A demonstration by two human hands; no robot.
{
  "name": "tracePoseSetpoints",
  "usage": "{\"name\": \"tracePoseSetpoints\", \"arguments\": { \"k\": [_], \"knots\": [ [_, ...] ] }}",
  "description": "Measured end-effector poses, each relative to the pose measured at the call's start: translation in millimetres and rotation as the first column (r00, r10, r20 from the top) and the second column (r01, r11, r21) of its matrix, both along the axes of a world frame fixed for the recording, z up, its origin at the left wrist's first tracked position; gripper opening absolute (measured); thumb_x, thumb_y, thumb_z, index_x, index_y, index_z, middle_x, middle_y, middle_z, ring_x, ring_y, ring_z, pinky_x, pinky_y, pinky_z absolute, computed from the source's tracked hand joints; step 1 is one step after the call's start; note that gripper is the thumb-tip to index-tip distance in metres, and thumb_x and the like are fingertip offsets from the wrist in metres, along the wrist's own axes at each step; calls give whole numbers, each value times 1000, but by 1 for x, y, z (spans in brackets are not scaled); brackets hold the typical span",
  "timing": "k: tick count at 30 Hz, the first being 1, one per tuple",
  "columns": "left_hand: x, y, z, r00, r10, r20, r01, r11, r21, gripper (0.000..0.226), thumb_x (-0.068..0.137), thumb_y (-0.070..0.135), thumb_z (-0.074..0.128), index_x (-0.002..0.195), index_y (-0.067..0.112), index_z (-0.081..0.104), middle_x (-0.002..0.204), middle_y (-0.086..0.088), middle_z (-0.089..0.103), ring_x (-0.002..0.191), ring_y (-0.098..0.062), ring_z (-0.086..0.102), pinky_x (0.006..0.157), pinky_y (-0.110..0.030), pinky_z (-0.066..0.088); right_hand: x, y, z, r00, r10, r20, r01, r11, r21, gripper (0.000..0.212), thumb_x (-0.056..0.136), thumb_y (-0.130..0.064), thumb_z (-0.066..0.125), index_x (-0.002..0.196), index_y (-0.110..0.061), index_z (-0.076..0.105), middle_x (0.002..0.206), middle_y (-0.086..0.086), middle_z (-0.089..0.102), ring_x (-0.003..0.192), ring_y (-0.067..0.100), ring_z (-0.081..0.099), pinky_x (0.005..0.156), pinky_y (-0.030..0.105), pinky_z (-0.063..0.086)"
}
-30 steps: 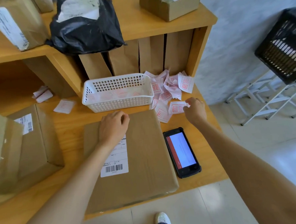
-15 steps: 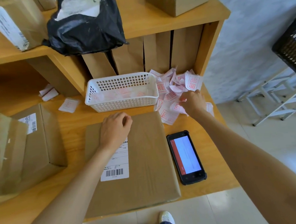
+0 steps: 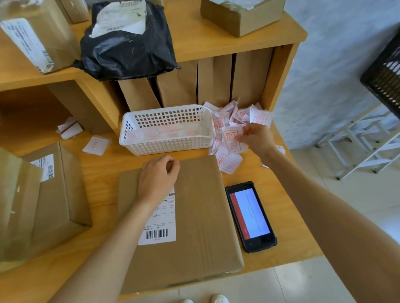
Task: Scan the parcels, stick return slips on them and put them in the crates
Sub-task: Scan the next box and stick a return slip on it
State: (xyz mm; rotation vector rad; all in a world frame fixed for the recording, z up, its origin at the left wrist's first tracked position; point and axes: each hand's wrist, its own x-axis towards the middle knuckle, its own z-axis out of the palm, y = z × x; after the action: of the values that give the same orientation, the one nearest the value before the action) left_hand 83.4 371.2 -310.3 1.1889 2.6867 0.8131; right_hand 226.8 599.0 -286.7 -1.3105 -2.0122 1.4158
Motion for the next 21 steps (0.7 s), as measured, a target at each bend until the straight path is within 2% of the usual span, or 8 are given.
{"name": "tracePoseSetpoints", "arguments": {
  "k": [3,5,8,10,13,15,17,21],
  "knots": [
    [-2,-2,4,985,28,169,-46,994,103,19,93,34,59,106,22,66,100,14,65,92,-5,59,78,-23,46,-1,-15,14,998,1,-59,-2,1000,-10,18,87,-8,68,76,-17,57,91,-2,66,84,14,64,59,17,45],
    [-3,-3,12,936,18,351,-103,969,225,18,93,30,62,106,19,66,99,12,66,93,-4,60,78,-16,45,-2,-28,25,995,31,-93,-30,999,12,21,88,-9,68,75,-19,55,93,-4,65,82,10,64,59,15,46],
    [-10,-1,33,791,-21,612,-231,915,330,18,96,33,57,99,19,68,98,4,69,96,-12,64,86,-25,51,-6,-49,41,985,144,-90,-136,987,89,17,87,-11,70,80,-21,58,98,-2,65,84,10,64,61,15,49],
    [-16,5,53,668,-49,743,-289,903,319,27,97,38,53,98,16,69,94,-1,72,89,-17,67,84,-33,55,-12,-64,50,968,250,-37,-243,960,140,10,85,-12,71,86,-16,62,102,-1,65,87,13,64,66,16,51],
    [-19,14,83,541,-95,836,-207,948,241,38,94,46,55,97,11,70,87,-3,74,82,-18,71,78,-32,58,-22,-86,58,930,363,61,-368,907,207,11,84,-12,72,92,-15,65,104,-5,62,79,7,58,62,13,48],
    [-20,15,93,479,-159,863,-111,965,239,23,93,37,61,95,15,69,83,0,74,79,-15,72,76,-29,58,-27,-98,61,911,397,110,-412,875,254,13,84,-14,72,96,-12,67,106,-3,62,81,8,56,62,12,45],
    [-23,14,96,471,-172,865,-42,975,217,8,92,22,65,91,16,70,84,2,73,79,-12,70,72,-26,57,-31,-107,62,909,398,120,-416,867,276,15,85,-14,72,98,-10,68,109,-2,62,86,12,57,61,11,44],
    [-32,12,88,506,-124,854,-75,980,186,6,88,6,65,88,8,71,99,-4,70,89,-16,68,70,-25,56,-34,-116,64,916,386,110,-401,870,288,11,83,-14,73,93,-11,69,107,-3,60,90,14,57,68,15,46]
  ]
}}
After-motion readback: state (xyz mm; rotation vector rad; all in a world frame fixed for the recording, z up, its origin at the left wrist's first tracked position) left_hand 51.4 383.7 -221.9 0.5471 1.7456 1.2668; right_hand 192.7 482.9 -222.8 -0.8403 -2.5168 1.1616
